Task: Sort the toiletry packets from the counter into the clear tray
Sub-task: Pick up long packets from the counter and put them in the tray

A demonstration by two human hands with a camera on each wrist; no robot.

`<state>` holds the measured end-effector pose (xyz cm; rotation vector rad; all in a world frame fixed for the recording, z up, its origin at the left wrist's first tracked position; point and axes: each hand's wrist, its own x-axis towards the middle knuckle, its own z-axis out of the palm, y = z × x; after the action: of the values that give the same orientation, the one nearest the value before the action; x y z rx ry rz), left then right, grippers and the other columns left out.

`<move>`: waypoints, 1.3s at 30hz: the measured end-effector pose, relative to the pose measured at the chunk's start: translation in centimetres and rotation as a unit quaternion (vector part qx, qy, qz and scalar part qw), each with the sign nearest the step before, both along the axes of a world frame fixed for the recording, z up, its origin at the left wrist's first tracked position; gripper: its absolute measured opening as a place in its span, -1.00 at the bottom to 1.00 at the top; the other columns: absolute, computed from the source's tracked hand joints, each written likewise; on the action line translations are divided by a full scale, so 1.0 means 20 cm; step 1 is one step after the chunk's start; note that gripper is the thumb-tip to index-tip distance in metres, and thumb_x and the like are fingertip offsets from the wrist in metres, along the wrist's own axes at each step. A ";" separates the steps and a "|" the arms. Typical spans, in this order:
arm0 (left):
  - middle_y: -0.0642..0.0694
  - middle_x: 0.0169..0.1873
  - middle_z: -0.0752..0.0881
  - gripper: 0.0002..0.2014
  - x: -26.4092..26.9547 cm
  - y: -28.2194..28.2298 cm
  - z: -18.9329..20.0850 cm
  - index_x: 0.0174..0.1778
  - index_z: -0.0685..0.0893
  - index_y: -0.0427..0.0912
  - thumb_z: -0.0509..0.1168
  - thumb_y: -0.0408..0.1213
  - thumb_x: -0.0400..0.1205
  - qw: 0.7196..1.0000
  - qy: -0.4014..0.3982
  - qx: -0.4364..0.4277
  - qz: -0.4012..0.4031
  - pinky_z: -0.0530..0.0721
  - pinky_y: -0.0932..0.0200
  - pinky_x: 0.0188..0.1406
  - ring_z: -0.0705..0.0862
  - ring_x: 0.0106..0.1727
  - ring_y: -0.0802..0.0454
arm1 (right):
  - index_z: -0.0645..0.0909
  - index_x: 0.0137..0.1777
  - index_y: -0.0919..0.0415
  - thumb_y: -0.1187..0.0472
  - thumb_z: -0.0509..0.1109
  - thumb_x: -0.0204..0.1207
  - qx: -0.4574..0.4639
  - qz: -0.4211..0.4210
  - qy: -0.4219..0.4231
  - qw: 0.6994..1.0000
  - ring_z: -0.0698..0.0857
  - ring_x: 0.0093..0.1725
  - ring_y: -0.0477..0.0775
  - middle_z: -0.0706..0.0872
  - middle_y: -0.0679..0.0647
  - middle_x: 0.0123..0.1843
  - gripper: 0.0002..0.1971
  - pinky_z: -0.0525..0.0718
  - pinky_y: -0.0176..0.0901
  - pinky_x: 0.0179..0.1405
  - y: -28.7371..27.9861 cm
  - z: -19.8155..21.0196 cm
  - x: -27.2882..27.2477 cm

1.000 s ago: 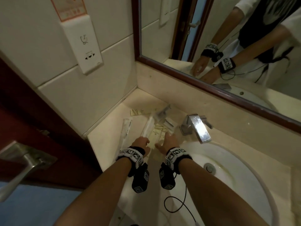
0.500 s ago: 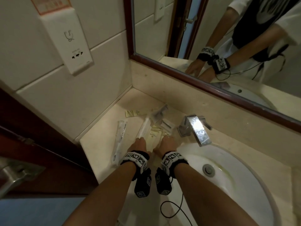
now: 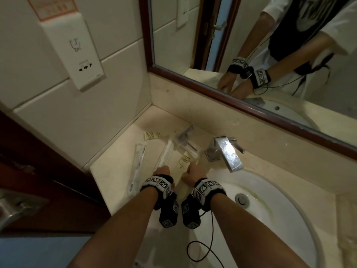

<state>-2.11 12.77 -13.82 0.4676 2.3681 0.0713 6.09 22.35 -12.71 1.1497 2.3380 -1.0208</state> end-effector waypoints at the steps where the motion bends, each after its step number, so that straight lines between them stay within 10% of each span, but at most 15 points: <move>1: -0.24 0.22 0.68 -0.64 0.00 -0.01 0.01 0.28 0.61 -0.38 0.35 -0.28 0.61 1.000 -0.008 0.001 0.000 0.64 -0.03 0.24 0.68 0.25 -0.23 | 0.45 -0.06 0.15 0.21 0.35 0.54 -0.005 0.006 0.003 1.000 0.61 0.10 0.17 0.52 0.15 0.02 -0.89 0.59 -0.01 0.07 0.01 0.00 0.01; 8: -0.23 0.48 0.48 -0.26 -0.07 -0.12 0.10 0.52 0.38 -0.30 0.43 0.00 0.51 0.989 -0.136 0.059 0.001 0.50 0.02 0.40 0.51 0.46 -0.19 | 0.53 -0.05 0.18 0.28 0.36 0.52 -0.036 -0.015 0.036 0.999 0.67 0.12 0.22 0.69 0.23 0.09 -0.93 0.67 0.00 0.21 0.01 0.05 0.06; 15: -0.09 -0.34 0.43 -0.72 -0.09 -0.23 0.21 -0.25 0.47 -0.13 0.44 -0.09 0.52 0.984 -0.119 0.127 -0.047 0.38 0.11 -0.17 0.46 -0.18 0.00 | 0.35 0.18 0.08 0.34 0.53 0.40 -0.068 -0.059 0.144 0.985 0.69 0.04 0.23 0.51 0.04 0.05 -0.52 0.83 0.16 -0.17 -0.03 0.21 0.13; 25: -0.18 -0.29 0.52 -0.83 0.11 -0.24 0.45 -0.16 0.60 -0.25 0.39 -0.22 0.58 0.975 -0.064 0.207 -0.042 0.45 0.12 -0.14 0.53 -0.14 -0.05 | -0.10 0.66 -0.06 0.36 0.57 0.35 -0.076 -0.087 0.287 0.951 0.66 0.25 0.24 0.52 0.12 0.38 0.07 0.74 0.33 0.08 0.03 0.42 0.34; 31: -0.17 -0.27 0.53 -0.91 0.26 -0.17 0.57 -0.17 0.60 -0.24 0.38 -0.32 0.57 0.968 -0.033 0.243 -0.060 0.45 0.23 -0.24 0.52 -0.18 -0.02 | 0.23 0.36 -0.01 0.36 0.50 0.45 -0.072 -0.101 0.346 0.930 0.77 -0.06 0.09 0.69 0.10 0.10 -0.38 0.82 0.21 -0.30 0.13 0.50 0.53; 39: -0.17 -0.11 0.61 -0.71 0.54 0.09 0.70 0.17 0.69 -0.36 0.35 -0.28 0.58 0.962 -0.019 0.230 -0.143 0.47 0.35 -0.47 0.58 -0.11 -0.03 | 0.55 0.19 0.05 0.34 0.42 0.56 -0.117 -0.207 0.410 0.880 0.81 0.03 0.19 0.78 0.13 0.07 -0.73 0.82 0.24 -0.21 0.31 0.60 0.91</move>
<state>8.76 14.62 0.21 1.0153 2.2143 0.4987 24.28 28.64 -0.75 1.3146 2.4477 -2.2481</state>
